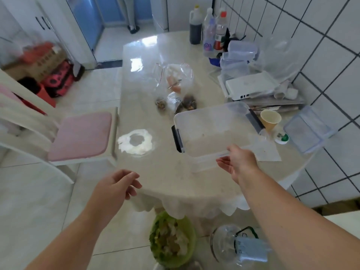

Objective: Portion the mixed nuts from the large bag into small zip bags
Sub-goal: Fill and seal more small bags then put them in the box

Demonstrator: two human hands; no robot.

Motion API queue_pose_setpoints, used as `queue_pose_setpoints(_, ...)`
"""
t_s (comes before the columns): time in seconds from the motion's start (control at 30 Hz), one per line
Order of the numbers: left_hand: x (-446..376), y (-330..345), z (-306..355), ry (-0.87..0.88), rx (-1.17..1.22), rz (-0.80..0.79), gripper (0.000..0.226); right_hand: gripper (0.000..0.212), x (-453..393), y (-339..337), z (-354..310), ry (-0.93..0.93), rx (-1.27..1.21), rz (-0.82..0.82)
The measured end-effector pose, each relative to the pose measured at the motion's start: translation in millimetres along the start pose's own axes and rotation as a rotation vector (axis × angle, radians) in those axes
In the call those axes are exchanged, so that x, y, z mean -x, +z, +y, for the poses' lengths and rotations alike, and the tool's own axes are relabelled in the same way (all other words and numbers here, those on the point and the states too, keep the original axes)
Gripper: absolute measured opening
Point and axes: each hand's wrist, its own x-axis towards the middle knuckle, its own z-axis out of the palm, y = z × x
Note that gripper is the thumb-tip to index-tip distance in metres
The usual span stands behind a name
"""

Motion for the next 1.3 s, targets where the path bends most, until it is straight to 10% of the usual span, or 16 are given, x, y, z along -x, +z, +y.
queue_pose_setpoints(0.67, 2.1, -128.7, -47.0, -0.043, 0.110, 0.177, 0.016, 0.036, 93.7, 126.2, 62.8, -0.107, 0.187, -0.298)
queue_pose_setpoints(1.3, -121.8, -320.5, -78.9, -0.038, 0.119, -0.039, 0.016, 0.016, 158.1, 305.4, 111.3, -0.113, -0.002, -0.018)
